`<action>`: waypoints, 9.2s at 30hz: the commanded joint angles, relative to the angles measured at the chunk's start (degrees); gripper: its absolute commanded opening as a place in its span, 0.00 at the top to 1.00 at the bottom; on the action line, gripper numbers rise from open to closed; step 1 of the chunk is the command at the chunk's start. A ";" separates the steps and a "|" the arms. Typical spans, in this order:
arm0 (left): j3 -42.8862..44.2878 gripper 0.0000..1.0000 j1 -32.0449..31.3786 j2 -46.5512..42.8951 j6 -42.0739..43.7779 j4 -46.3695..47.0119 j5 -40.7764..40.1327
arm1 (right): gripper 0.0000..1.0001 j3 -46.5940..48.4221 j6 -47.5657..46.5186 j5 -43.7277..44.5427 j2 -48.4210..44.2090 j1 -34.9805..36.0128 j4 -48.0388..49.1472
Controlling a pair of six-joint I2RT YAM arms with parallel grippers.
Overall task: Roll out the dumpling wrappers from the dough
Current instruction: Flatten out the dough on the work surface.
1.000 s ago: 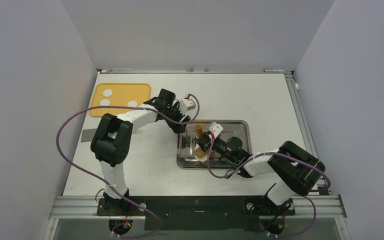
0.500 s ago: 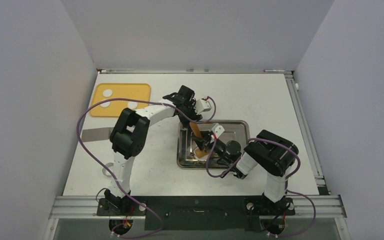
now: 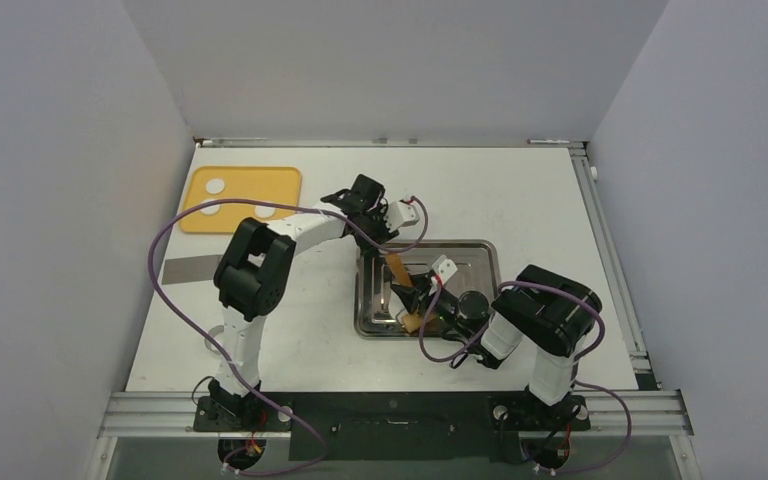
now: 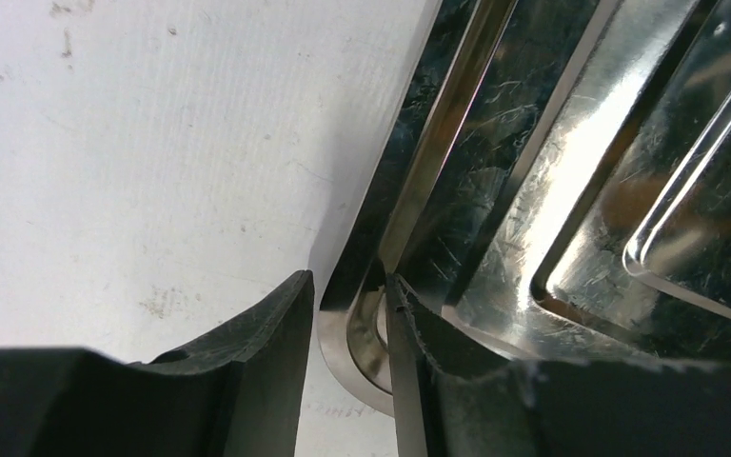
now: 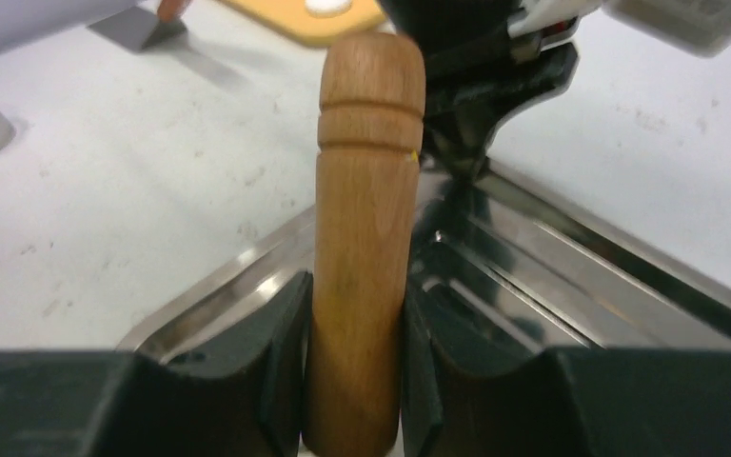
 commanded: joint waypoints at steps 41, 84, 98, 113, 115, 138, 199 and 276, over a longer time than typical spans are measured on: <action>-1.25 0.95 2.45 1.63 0.23 -10.14 3.66 | 0.92 -0.59 -6.34 -1.39 8.63 -2.31 11.32; -1.79 1.00 1.75 1.95 0.22 -9.83 2.13 | 0.92 -11.45 -8.12 21.01 -4.53 10.81 4.29; -1.59 1.00 1.53 2.30 0.22 -10.05 1.72 | 0.92 -8.73 -9.22 21.90 10.92 10.99 11.27; -1.42 1.00 1.40 2.43 0.24 -10.26 1.45 | 0.92 -13.22 -3.74 25.19 -15.05 12.09 -16.48; -1.30 1.00 1.40 2.63 0.24 -10.32 1.47 | 0.92 -11.83 -2.86 26.72 -13.04 12.02 -18.39; -0.96 1.00 1.13 3.12 0.30 -10.59 0.84 | 0.92 -11.06 0.43 31.43 -7.33 14.95 -16.33; -1.34 1.00 0.78 2.89 0.49 -10.64 0.74 | 0.92 4.05 18.28 46.03 -2.09 32.10 -56.33; 12.10 0.63 2.47 -2.36 0.34 -21.58 11.88 | 0.92 -4.64 -1.56 41.22 -46.12 19.27 -39.25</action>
